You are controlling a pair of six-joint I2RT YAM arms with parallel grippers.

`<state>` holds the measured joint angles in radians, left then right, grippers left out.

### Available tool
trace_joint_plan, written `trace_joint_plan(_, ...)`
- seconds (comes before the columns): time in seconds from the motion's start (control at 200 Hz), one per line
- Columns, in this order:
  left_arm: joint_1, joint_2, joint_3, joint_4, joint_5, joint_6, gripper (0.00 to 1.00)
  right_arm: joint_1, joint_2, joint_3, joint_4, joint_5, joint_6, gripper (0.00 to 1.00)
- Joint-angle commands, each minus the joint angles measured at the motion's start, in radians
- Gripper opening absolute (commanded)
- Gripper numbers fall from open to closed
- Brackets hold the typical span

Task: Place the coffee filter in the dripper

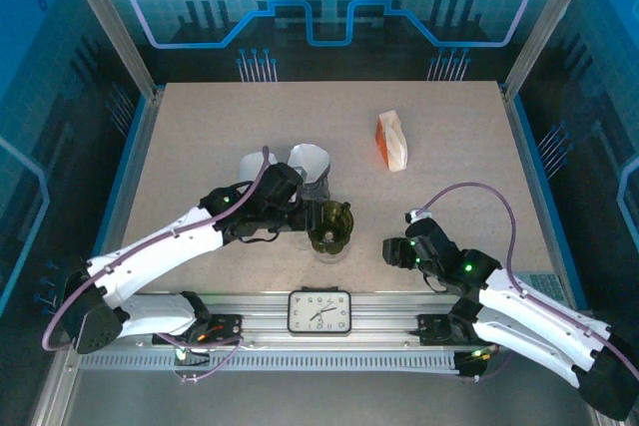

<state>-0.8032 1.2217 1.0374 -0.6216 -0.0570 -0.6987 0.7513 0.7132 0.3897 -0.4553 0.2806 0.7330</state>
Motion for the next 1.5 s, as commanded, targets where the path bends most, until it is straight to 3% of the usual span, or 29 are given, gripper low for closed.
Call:
trace_joint_plan(0.0, -0.001, -0.049, 0.007, 0.01, -0.009, 0.006, 0.63, -0.009, -0.008, -0.009, 0.0, -0.001, 0.006, 0.65)
trace_joint_plan(0.2, -0.001, -0.15, 0.02, 0.032, -0.019, 0.011, 0.99, -0.017, 0.013, 0.019, 0.038, -0.024, -0.031, 0.67)
trace_joint_plan(0.315, -0.001, -0.224, -0.007, 0.047, -0.051, 0.02, 0.99, -0.065, 0.087, 0.086, 0.07, -0.04, -0.076, 0.67)
trace_joint_plan(0.48, -0.001, -0.364, -0.124, 0.108, -0.101, 0.016, 0.99, -0.242, 0.251, 0.202, 0.163, -0.149, -0.15, 0.61)
trace_joint_plan(0.75, -0.002, -0.496, -0.307, 0.155, -0.095, -0.001, 0.99, -0.404, 0.593, 0.481, 0.227, -0.193, -0.261, 0.55)
trace_joint_plan(1.091, -0.002, -0.6, -0.435, 0.218, -0.08, 0.031, 0.99, -0.441, 0.961, 0.849, 0.148, -0.092, -0.367, 0.42)
trace_joint_plan(1.496, -0.001, -0.594, -0.482, 0.213, -0.145, 0.059, 0.99, -0.477, 1.142, 1.058, 0.049, 0.034, -0.463, 0.3)
